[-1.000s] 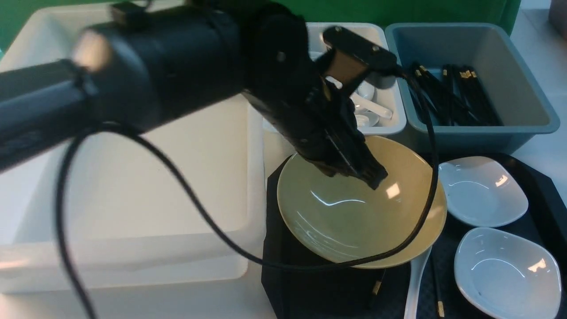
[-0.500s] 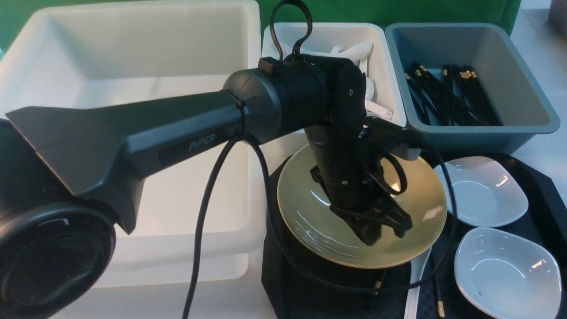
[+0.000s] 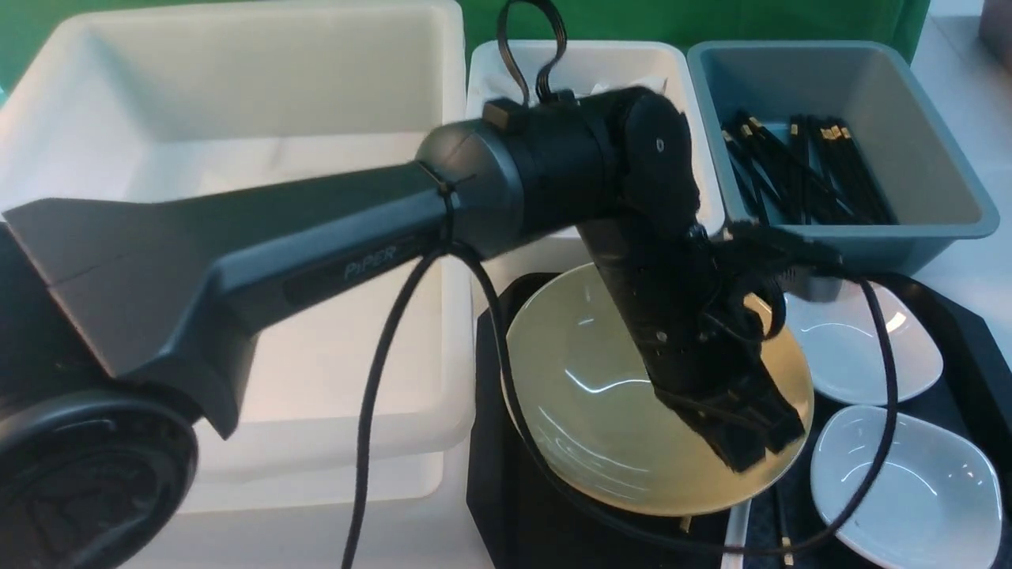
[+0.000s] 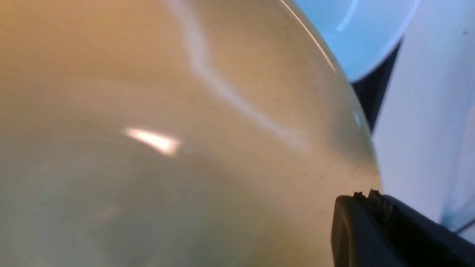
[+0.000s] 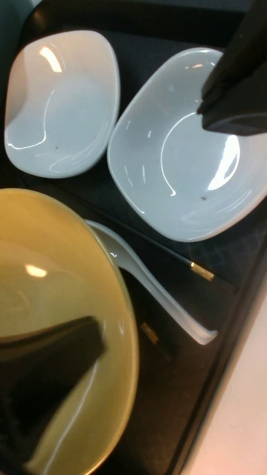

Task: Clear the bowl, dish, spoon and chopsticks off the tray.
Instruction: Use the left arm to grab the yellow noodle bowl on the left

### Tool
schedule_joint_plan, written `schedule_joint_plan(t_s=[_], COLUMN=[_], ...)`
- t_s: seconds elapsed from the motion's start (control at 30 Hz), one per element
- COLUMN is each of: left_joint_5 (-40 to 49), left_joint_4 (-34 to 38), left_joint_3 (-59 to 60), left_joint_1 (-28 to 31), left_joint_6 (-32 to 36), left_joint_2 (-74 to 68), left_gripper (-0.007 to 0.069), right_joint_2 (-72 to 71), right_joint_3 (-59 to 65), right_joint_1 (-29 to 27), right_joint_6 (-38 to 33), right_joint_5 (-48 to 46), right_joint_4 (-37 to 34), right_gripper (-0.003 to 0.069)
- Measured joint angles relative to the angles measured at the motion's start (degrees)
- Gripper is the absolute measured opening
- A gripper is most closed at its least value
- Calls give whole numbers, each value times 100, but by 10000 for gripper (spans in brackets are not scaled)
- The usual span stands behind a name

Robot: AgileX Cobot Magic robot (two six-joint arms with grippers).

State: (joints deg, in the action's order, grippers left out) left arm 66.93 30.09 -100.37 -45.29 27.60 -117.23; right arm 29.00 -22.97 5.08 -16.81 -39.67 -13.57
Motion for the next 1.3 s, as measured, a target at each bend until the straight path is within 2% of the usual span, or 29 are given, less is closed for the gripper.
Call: schedule_joint_plan(t_s=[0.07, 0.17, 0.33, 0.4, 0.47, 0.5, 0.53, 0.63, 0.73, 0.93, 1.13, 1.23, 1.3], left_joint_5=[-20, -96, -182, -172, -172, -204, -218, -388, -449, -410, -115, 6, 28], left_joint_4=[-270, -1007, -1737, -2013, -2057, -2078, -2078, -2133, -2292, -2496, -2308, -2199, -2046], left_joint_3=[-184, -566, -649, -653, -655, -655, -655, -655, -659, -665, -677, -677, -677], left_joint_1=[120, 515, 902, 1041, 1050, 1056, 1056, 1036, 1036, 1036, 1036, 1036, 1036], left_joint_6=[-125, -836, -1466, -1575, -1597, -1605, -1610, -1612, -1710, -1833, -1833, -1800, -1713], left_joint_2=[68, 123, 117, 64, 41, -27, -34, -227, -373, -528, -772, -898, -943], left_gripper=[-8, -8, 24, 90, 122, 180, 195, 319, 360, 372, 370, 347, 291], right_joint_2=[0, 0, 0, 0, 0, 0, 0, 0, 0, 0, 0, 0, 0], right_joint_3=[0, 0, 6, 46, 58, 86, 87, 105, 108, 112, 112, 112, 112], right_joint_1=[0, 0, 0, 0, 0, 0, 0, 0, 0, 0, 0, 0, 0], right_joint_6=[0, 0, 0, 0, 0, 0, 0, 0, 0, 0, 0, 0, 2], right_joint_5=[8, 37, 54, 126, 134, 148, 155, 167, 167, 167, 167, 167, 167], right_joint_4=[0, -4, -4, -4, -4, -6, -11, -11, -17, -17, -46, -59, -59], right_gripper=[39, 41, 42, 43, 43, 43, 43, 43, 43, 45, 45, 45, 45])
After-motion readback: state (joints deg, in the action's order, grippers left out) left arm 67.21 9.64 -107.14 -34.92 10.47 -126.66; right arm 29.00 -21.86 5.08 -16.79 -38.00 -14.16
